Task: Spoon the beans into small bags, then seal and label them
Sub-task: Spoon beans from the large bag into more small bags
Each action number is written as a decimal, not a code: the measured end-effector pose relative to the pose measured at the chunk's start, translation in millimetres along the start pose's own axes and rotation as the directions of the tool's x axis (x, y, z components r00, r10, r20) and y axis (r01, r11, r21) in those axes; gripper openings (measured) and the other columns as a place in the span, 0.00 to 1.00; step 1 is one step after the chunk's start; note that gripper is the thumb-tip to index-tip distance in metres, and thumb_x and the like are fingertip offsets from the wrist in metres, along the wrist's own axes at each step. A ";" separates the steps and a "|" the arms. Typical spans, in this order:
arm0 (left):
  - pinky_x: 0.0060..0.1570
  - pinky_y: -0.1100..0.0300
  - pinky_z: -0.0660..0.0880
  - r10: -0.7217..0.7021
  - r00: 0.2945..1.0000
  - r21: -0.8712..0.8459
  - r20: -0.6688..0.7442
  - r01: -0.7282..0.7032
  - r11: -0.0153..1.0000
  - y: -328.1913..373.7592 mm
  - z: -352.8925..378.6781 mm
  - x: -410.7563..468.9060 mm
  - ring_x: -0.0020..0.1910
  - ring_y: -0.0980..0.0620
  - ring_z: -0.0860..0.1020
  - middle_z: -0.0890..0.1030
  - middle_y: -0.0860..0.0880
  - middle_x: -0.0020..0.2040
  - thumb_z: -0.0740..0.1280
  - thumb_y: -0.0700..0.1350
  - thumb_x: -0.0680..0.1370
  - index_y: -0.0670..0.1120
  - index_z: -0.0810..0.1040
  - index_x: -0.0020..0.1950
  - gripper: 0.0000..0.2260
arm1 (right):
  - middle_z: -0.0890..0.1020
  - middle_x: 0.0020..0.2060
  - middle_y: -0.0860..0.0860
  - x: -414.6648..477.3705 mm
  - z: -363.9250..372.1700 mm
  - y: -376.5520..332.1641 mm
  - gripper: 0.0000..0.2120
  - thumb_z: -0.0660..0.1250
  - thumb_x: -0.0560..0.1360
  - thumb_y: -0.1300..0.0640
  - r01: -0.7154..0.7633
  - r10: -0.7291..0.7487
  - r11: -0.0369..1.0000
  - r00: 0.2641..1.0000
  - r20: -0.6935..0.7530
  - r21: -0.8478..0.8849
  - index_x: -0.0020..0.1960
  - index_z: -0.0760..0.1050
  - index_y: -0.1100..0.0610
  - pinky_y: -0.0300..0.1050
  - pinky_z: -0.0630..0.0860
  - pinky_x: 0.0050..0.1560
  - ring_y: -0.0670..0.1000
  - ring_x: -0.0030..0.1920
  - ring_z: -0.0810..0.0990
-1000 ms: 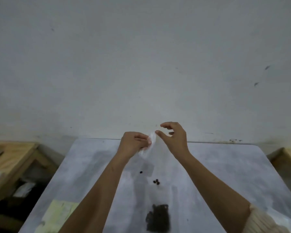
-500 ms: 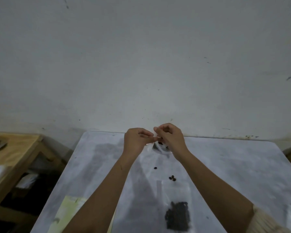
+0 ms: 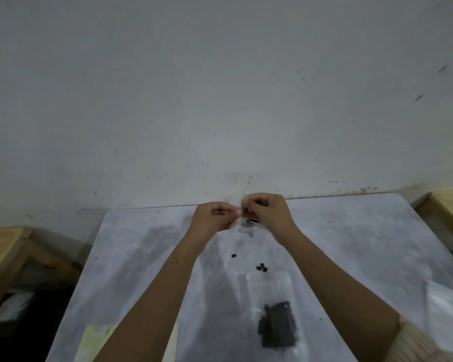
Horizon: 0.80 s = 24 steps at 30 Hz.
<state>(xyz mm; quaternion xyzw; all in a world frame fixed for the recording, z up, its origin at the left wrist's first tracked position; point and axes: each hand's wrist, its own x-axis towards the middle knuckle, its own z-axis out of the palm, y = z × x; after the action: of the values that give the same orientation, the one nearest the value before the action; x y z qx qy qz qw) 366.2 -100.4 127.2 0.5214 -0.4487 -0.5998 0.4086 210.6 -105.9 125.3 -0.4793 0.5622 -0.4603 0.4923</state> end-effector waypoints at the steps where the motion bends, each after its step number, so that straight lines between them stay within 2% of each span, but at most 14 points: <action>1: 0.40 0.64 0.79 0.000 1.000 0.007 0.021 0.000 1.000 -0.9 -1.2 1.2 0.38 0.54 0.80 0.82 0.45 0.39 0.73 0.36 0.71 0.41 0.82 0.44 0.04 | 0.84 0.35 0.57 -0.4 -0.1 0.1 0.10 0.68 0.72 0.66 0.018 -0.019 0.999 1.000 -0.007 -0.036 0.35 0.82 0.55 0.57 0.81 0.50 0.57 0.40 0.83; 6: 0.41 0.64 0.79 0.057 0.997 0.135 0.058 -0.064 0.989 -7.6 -3.6 6.3 0.36 0.52 0.79 0.81 0.44 0.37 0.70 0.34 0.73 0.41 0.81 0.42 0.03 | 0.82 0.37 0.59 -3.7 3.3 2.2 0.04 0.68 0.71 0.67 -0.017 0.016 0.998 1.000 -0.014 -0.053 0.40 0.80 0.61 0.53 0.81 0.48 0.55 0.38 0.82; 10: 0.43 0.61 0.77 0.107 0.994 0.241 0.020 -0.109 0.964 -19.4 -2.4 9.5 0.36 0.51 0.79 0.80 0.48 0.34 0.68 0.34 0.75 0.45 0.79 0.38 0.08 | 0.81 0.33 0.57 -6.4 6.7 3.9 0.03 0.68 0.71 0.68 -0.103 0.102 0.988 0.995 -0.010 -0.116 0.42 0.81 0.66 0.41 0.82 0.41 0.50 0.32 0.81; 15: 0.47 0.60 0.78 0.202 0.979 0.346 -0.018 -0.184 0.920 -33.2 3.5 5.6 0.37 0.53 0.79 0.79 0.51 0.34 0.66 0.37 0.77 0.47 0.78 0.39 0.08 | 0.82 0.31 0.54 -6.4 6.7 15.7 0.05 0.68 0.70 0.66 -0.125 0.105 0.965 0.990 -0.099 -0.229 0.39 0.82 0.62 0.41 0.81 0.41 0.50 0.31 0.81; 19: 0.46 0.60 0.77 0.238 0.969 0.368 -0.068 -0.197 0.909 -44.0 5.9 0.0 0.36 0.54 0.78 0.79 0.51 0.33 0.66 0.38 0.77 0.45 0.78 0.39 0.07 | 0.81 0.30 0.56 -8.9 14.0 21.7 0.04 0.68 0.70 0.67 -0.127 0.093 0.949 0.987 -0.128 -0.289 0.40 0.82 0.65 0.34 0.80 0.37 0.48 0.30 0.79; 22: 0.41 0.67 0.75 0.242 0.966 0.361 -0.093 -0.194 0.912 -50.5 6.9 -3.7 0.33 0.58 0.77 0.79 0.51 0.33 0.66 0.36 0.76 0.45 0.78 0.39 0.08 | 0.82 0.32 0.61 -10.1 18.7 29.3 0.05 0.67 0.69 0.67 -0.110 0.064 0.929 0.988 -0.141 -0.353 0.38 0.82 0.67 0.45 0.82 0.43 0.47 0.30 0.79; 24: 0.38 0.72 0.73 0.244 0.965 0.372 -0.095 -0.193 0.908 -54.7 7.7 -5.2 0.32 0.62 0.76 0.79 0.51 0.33 0.66 0.36 0.76 0.44 0.79 0.40 0.07 | 0.82 0.30 0.60 -11.1 21.3 35.7 0.06 0.67 0.68 0.67 -0.105 0.044 0.919 0.985 -0.165 -0.380 0.36 0.82 0.66 0.53 0.82 0.43 0.49 0.31 0.79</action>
<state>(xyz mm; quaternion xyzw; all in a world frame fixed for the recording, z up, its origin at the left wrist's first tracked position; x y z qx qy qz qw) 358.0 -80.1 76.2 0.5743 -0.5769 -0.4201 0.4011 229.4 -91.6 89.3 -0.5085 0.6958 -0.3565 0.3608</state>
